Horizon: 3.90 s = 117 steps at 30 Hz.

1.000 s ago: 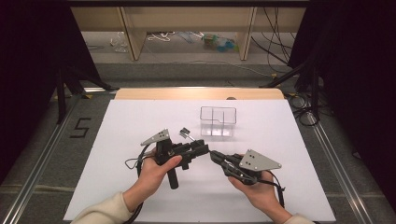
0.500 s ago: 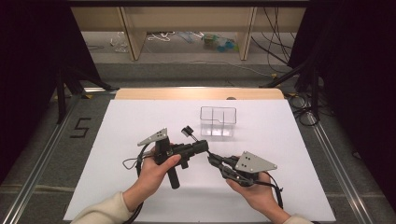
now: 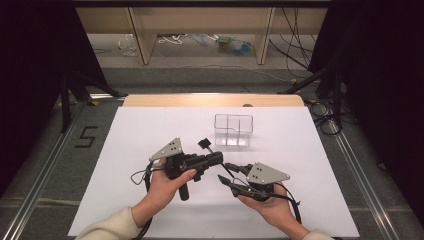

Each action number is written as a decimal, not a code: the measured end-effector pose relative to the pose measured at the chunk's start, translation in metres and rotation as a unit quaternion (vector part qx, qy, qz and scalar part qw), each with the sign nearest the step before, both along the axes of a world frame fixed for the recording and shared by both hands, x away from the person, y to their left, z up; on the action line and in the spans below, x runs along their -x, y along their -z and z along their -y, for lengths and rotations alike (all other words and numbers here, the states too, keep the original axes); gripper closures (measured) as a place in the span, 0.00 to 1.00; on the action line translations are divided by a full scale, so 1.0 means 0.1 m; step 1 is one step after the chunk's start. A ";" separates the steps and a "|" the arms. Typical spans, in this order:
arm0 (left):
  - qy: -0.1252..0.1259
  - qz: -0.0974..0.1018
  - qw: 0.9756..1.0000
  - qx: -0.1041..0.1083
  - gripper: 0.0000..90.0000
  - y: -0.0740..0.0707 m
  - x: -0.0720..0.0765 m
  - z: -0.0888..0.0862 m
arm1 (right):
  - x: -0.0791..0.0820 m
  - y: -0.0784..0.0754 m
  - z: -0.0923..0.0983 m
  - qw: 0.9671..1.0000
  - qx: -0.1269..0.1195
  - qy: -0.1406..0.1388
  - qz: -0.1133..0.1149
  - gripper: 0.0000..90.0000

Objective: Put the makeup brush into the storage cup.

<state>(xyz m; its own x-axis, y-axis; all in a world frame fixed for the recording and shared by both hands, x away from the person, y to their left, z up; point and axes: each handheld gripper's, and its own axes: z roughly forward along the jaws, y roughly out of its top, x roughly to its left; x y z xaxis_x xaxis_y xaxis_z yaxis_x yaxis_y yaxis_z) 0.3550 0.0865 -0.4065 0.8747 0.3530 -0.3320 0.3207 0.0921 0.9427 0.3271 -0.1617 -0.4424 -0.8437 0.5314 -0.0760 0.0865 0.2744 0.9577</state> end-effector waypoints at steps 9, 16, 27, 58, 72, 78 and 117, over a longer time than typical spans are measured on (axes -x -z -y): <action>-0.048 0.017 0.996 -0.068 0.94 -0.05 0.07 0.02 | -0.02 0.04 -0.01 1.000 0.013 0.019 -0.012 0.42; -0.060 0.025 0.989 -0.132 0.94 -0.03 0.09 0.08 | -0.03 0.05 -0.02 1.000 0.017 0.023 -0.011 0.40; -0.055 0.040 0.981 -0.181 0.94 -0.01 0.11 0.15 | -0.05 0.07 -0.06 0.999 0.025 0.013 -0.018 0.46; -0.040 0.034 0.982 -0.181 0.94 0.03 0.10 0.20 | -0.06 0.07 -0.13 1.000 0.012 -0.004 -0.004 0.81; -0.039 0.037 0.982 -0.179 0.94 0.04 0.11 0.21 | -0.06 0.06 -0.13 1.000 0.008 -0.004 -0.004 0.91; -0.034 0.042 0.982 -0.180 0.94 0.04 0.10 0.21 | -0.07 0.08 -0.13 1.000 -0.005 -0.005 -0.005 0.95; -0.061 0.104 0.979 -0.167 0.27 0.07 0.34 -0.20 | -0.14 0.03 0.01 1.000 -0.002 0.027 -0.013 0.95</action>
